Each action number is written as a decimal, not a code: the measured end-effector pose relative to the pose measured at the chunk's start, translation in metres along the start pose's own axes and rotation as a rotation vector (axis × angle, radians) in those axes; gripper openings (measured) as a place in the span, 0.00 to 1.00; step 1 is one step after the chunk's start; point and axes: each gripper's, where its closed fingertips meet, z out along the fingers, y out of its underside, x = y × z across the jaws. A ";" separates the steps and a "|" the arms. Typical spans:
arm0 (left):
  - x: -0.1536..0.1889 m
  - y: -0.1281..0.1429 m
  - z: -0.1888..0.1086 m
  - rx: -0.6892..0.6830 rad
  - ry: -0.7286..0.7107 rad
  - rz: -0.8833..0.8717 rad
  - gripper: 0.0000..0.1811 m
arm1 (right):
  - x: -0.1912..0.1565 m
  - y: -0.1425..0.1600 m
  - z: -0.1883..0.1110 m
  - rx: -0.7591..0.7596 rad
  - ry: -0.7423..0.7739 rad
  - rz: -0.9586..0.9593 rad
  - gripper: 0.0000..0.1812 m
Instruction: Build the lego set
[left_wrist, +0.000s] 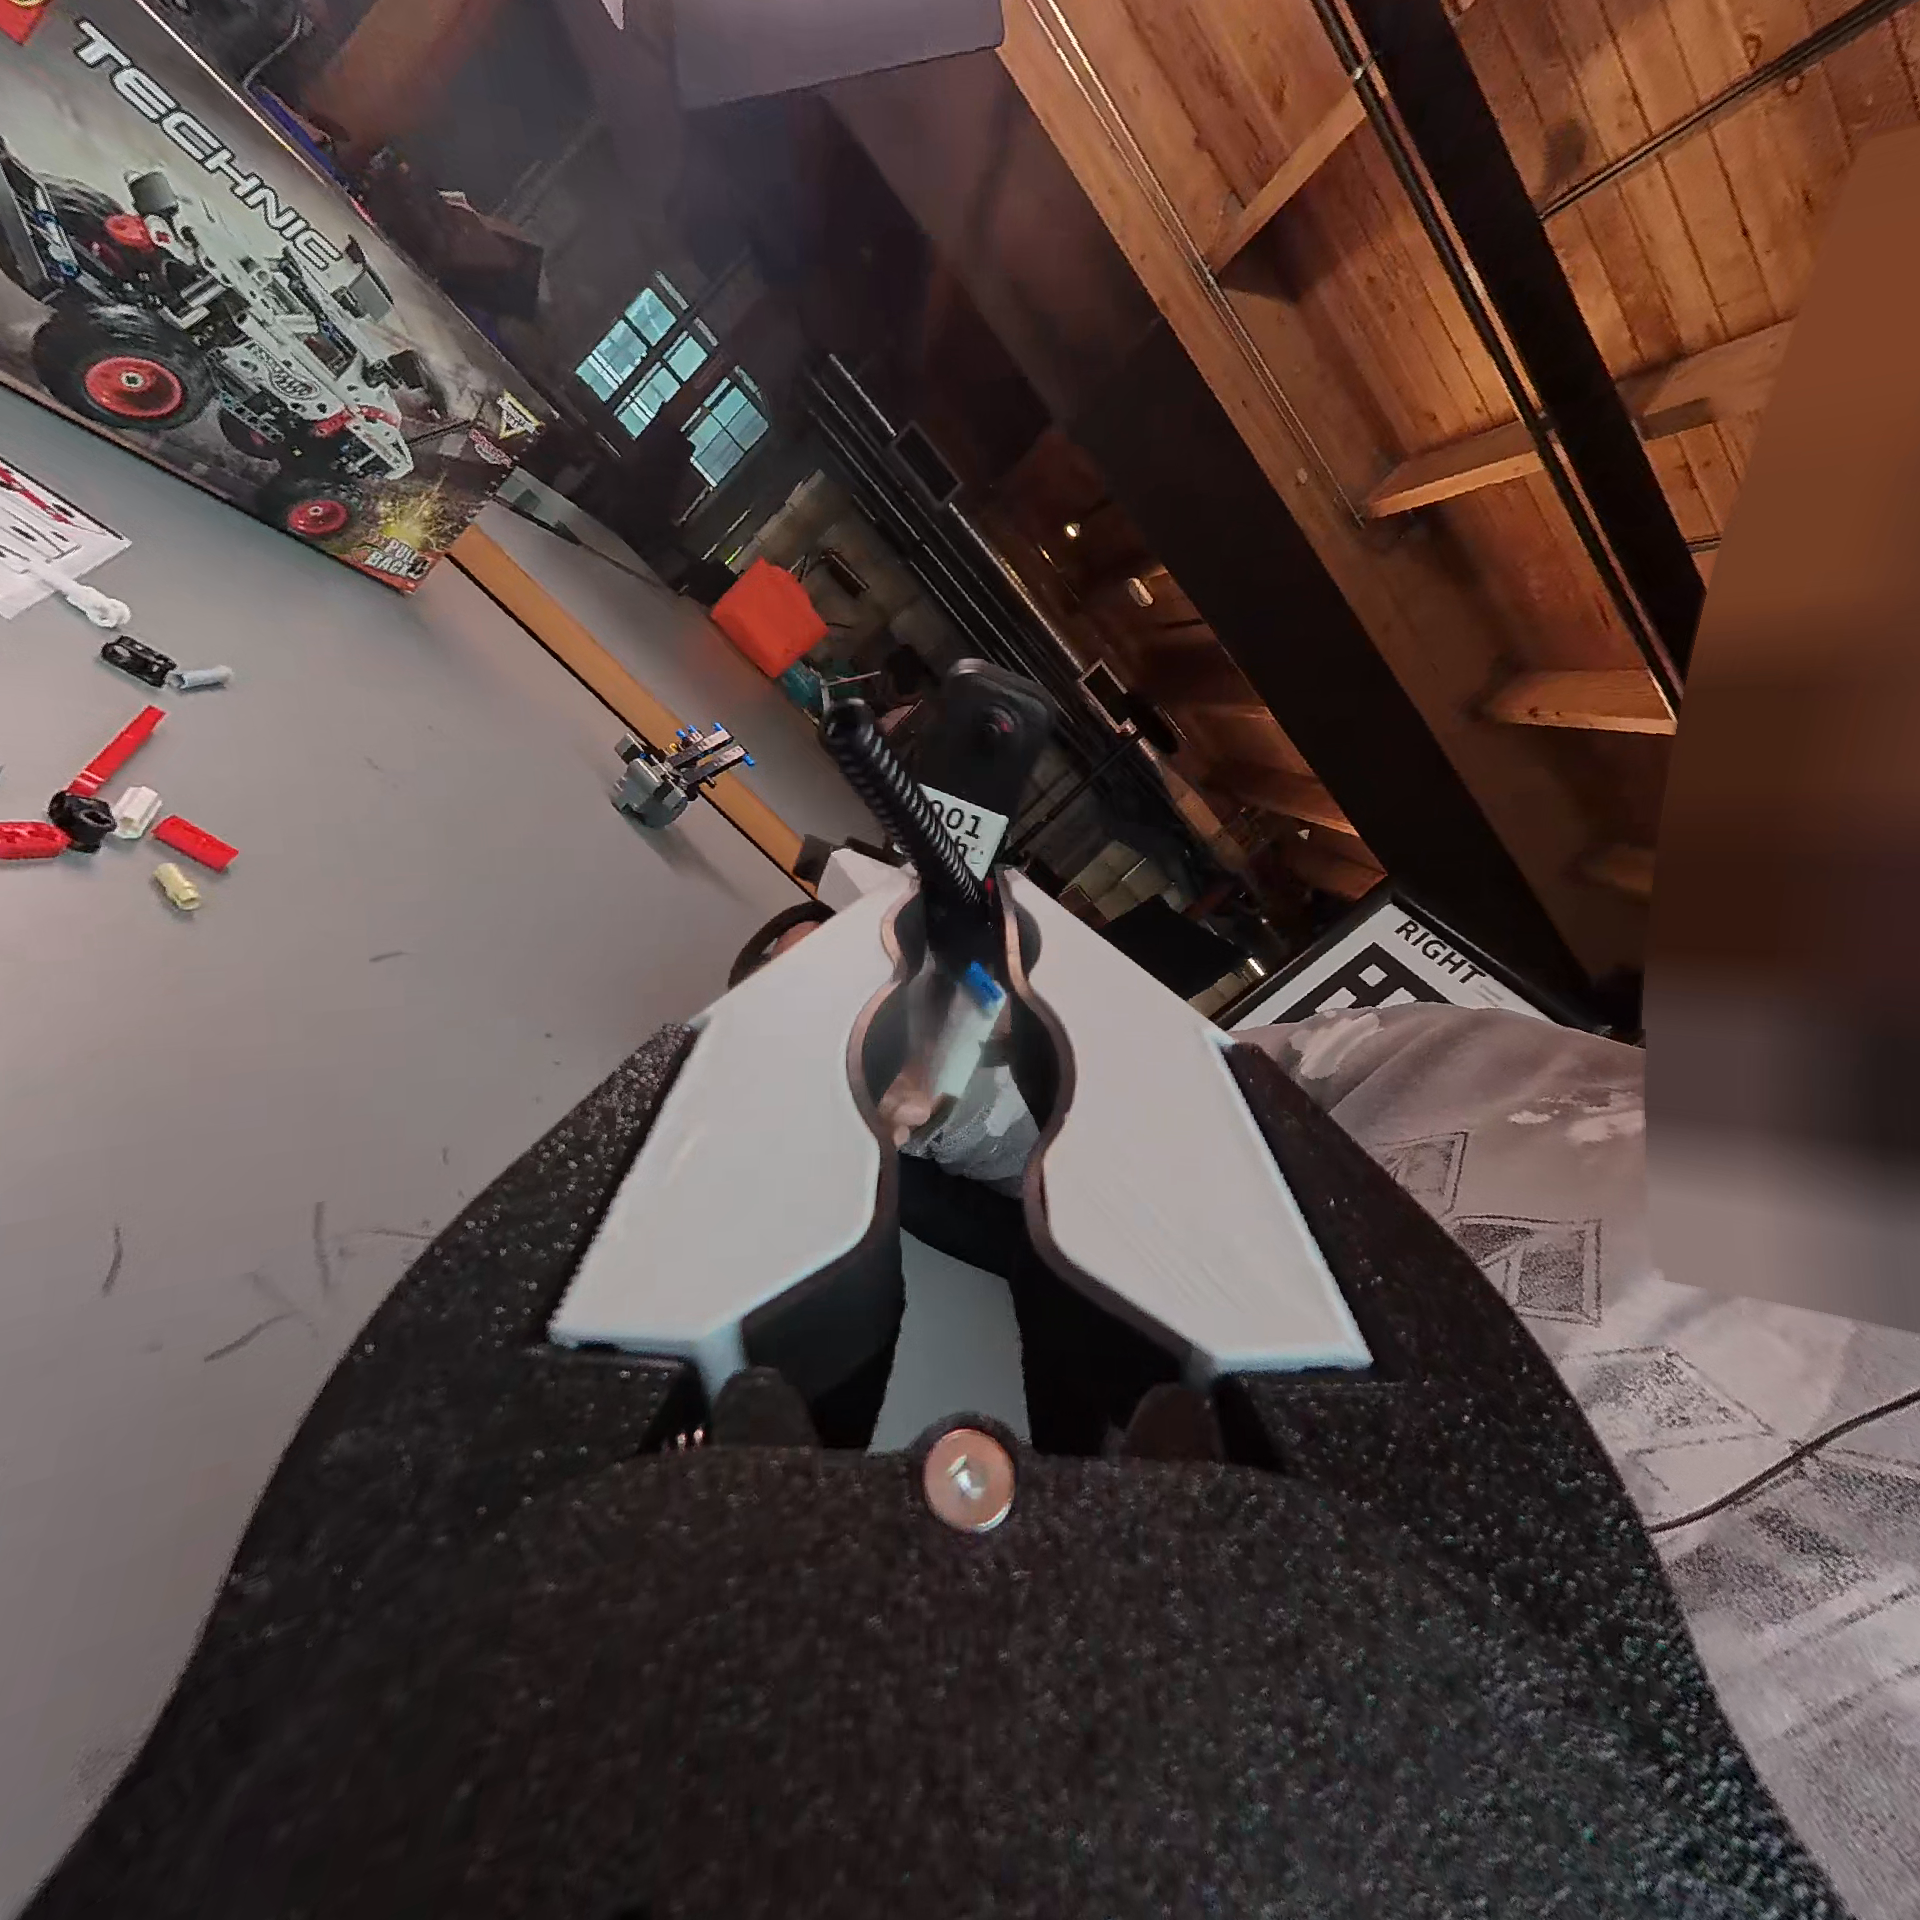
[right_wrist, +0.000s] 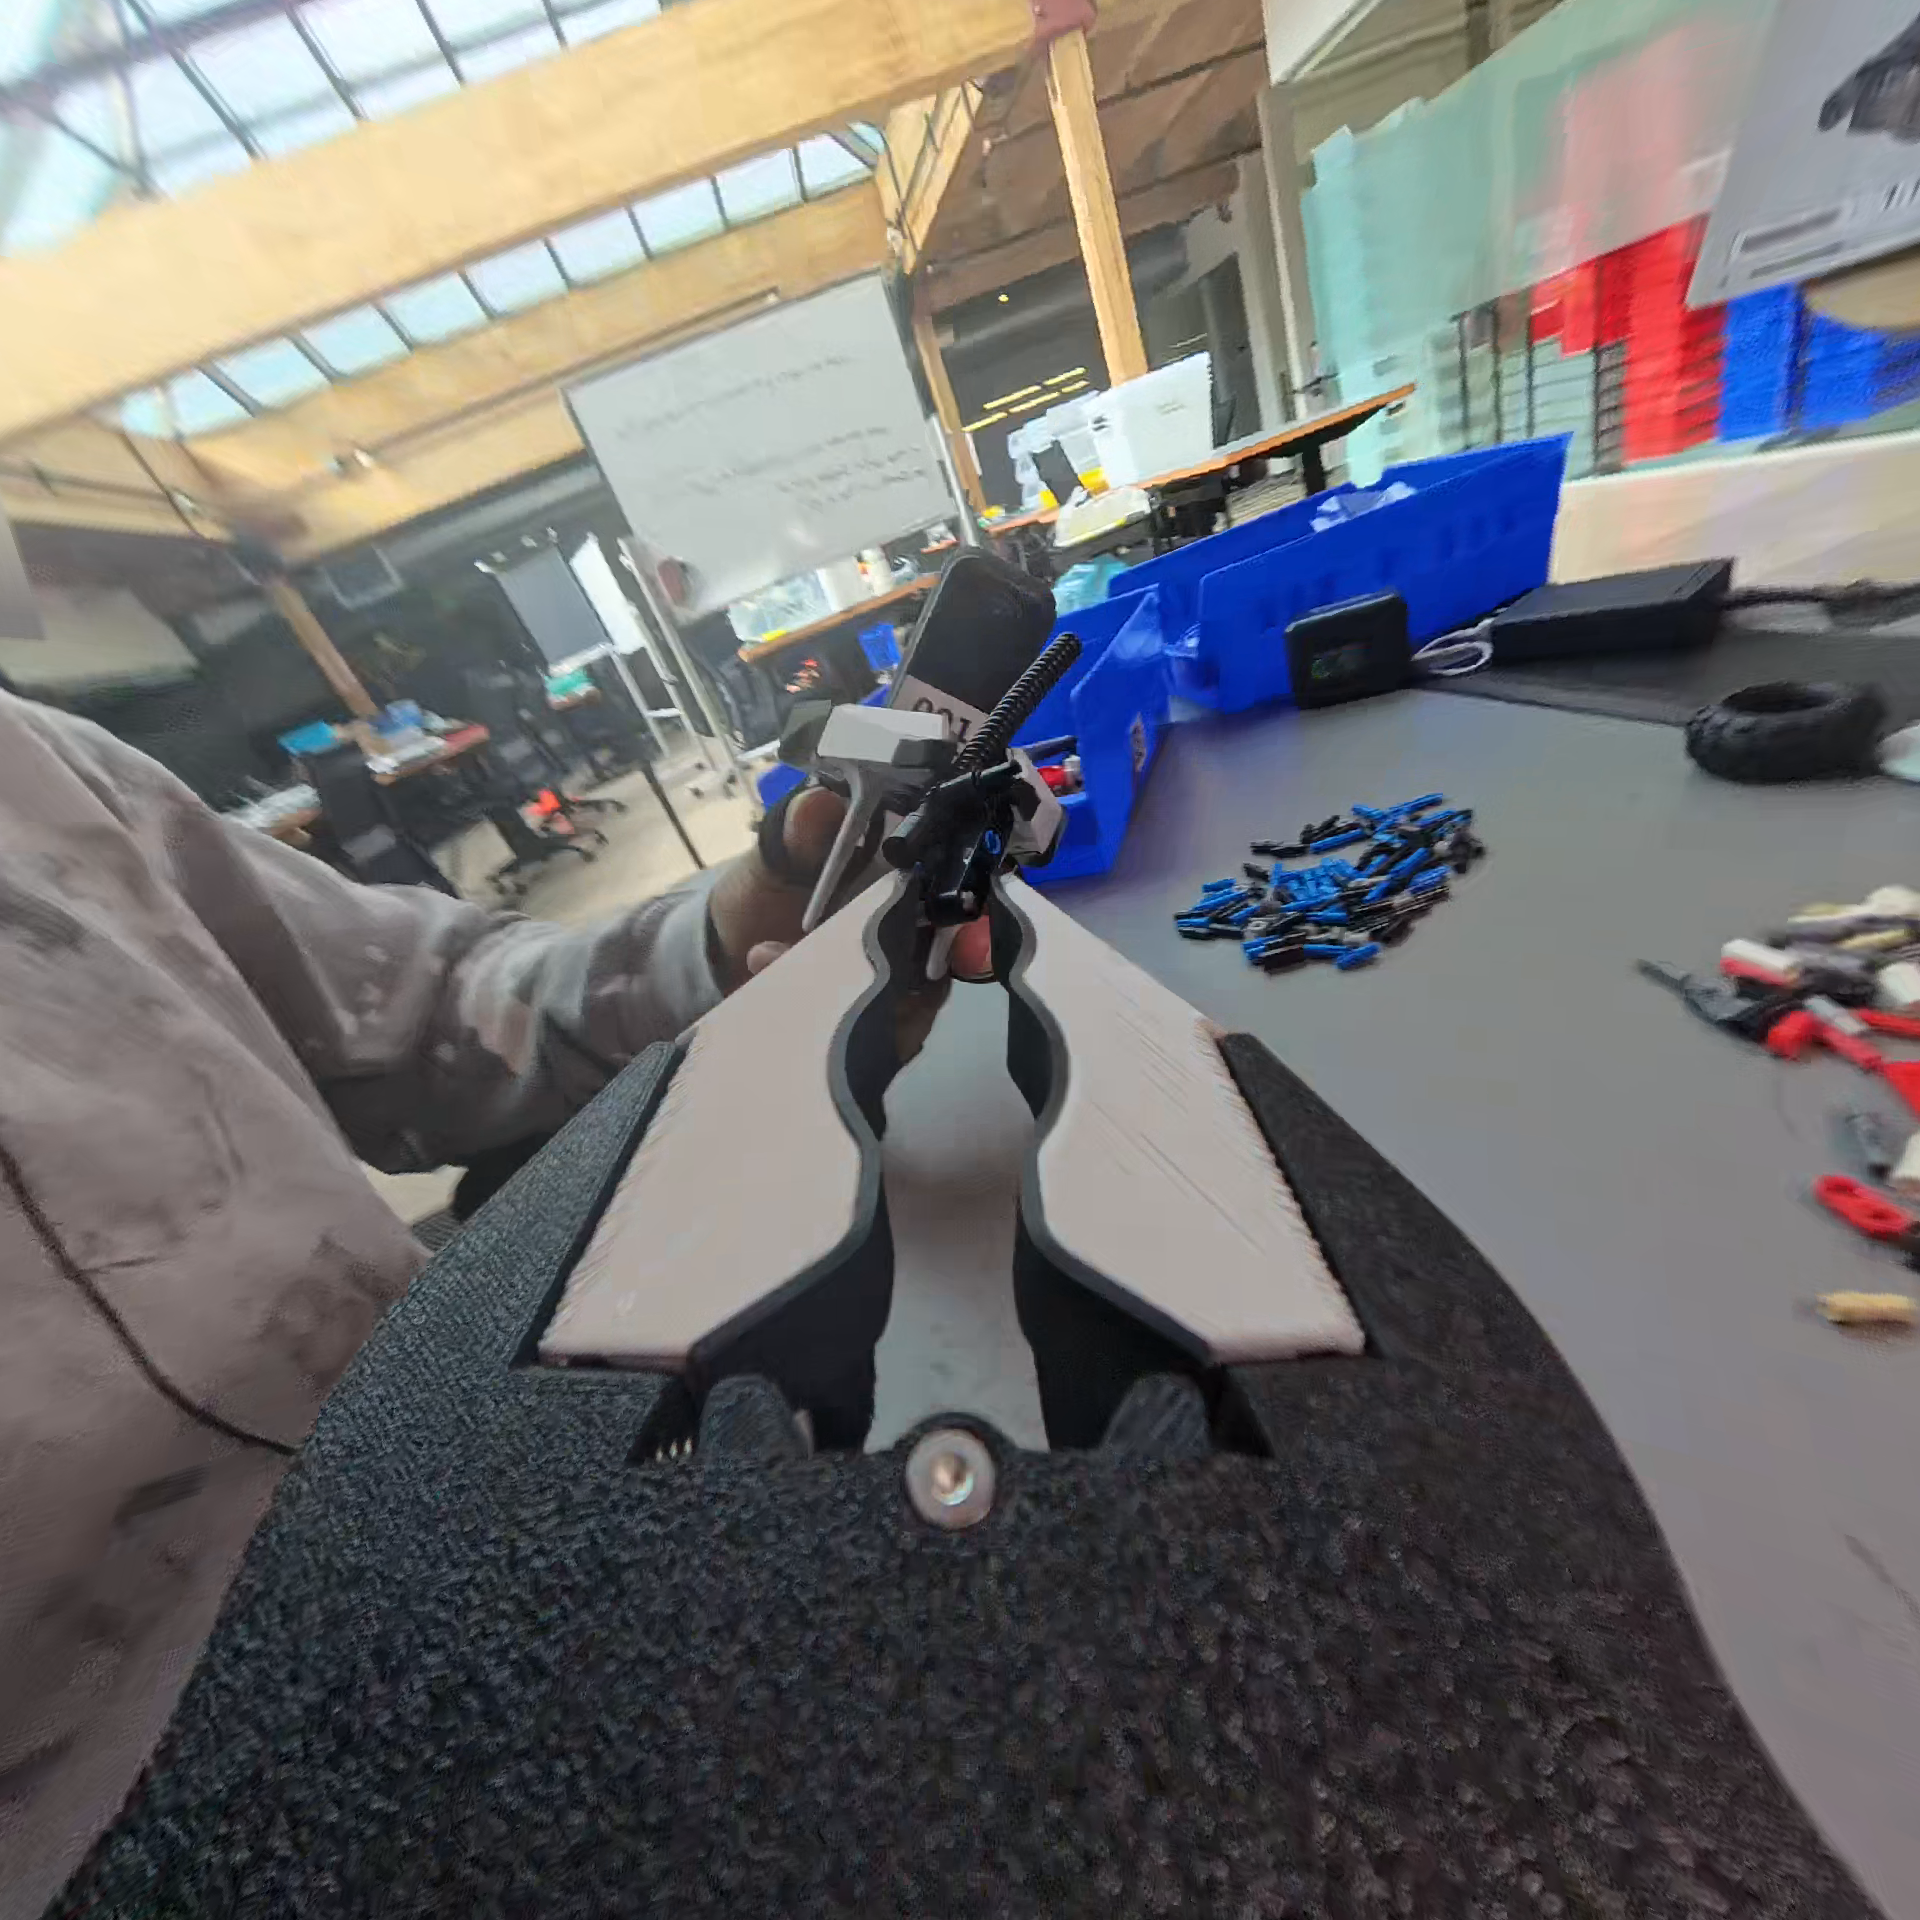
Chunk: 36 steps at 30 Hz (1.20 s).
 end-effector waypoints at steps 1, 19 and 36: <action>0.000 -0.001 0.000 0.004 -0.007 0.002 0.05 | 0.000 -0.001 -0.001 0.010 -0.053 0.134 0.07; -0.042 -0.008 -0.013 0.155 -0.247 -0.125 0.13 | 0.041 0.026 0.009 -0.260 0.236 -0.421 0.14; 0.002 0.014 0.002 -0.172 -0.167 0.389 0.04 | -0.003 0.017 -0.007 -0.264 -0.142 0.092 0.13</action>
